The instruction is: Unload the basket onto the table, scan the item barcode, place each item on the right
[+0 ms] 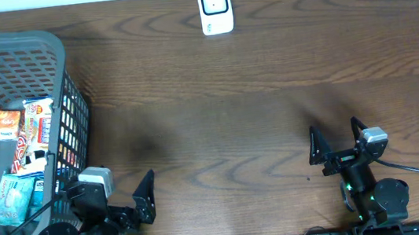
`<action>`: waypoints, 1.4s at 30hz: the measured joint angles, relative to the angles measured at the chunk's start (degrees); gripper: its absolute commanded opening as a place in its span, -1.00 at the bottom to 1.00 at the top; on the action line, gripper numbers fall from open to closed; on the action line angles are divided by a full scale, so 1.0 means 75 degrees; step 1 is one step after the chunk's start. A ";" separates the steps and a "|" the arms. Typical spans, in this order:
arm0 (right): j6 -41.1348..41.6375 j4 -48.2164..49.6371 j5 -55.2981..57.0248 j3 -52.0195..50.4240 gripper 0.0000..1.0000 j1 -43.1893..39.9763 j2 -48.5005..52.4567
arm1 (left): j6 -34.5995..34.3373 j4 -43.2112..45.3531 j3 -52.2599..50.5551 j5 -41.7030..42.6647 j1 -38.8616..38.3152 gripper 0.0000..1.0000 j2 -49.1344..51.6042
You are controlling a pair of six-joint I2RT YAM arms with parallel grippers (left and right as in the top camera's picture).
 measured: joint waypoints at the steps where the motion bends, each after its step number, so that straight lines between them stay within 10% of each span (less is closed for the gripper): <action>1: 0.0000 0.0000 0.0000 0.0000 0.99 0.0000 0.0000 | 0.0000 0.0012 0.0000 0.0125 0.0000 0.97 0.0000; 19: 0.0000 -0.0003 0.0000 0.0000 0.99 0.0000 0.0003 | -0.0854 0.0501 0.1422 -0.0017 0.0000 0.97 0.1993; 28: 0.0000 -0.0003 0.0003 0.0000 0.99 0.0000 0.0006 | -0.1716 -0.0003 0.4331 -0.2783 0.0000 0.97 0.4459; 42: 0.0000 -0.0003 0.0003 0.0000 0.99 0.0000 0.0006 | -0.3523 -0.0697 0.4444 -0.5692 0.1664 0.96 0.5697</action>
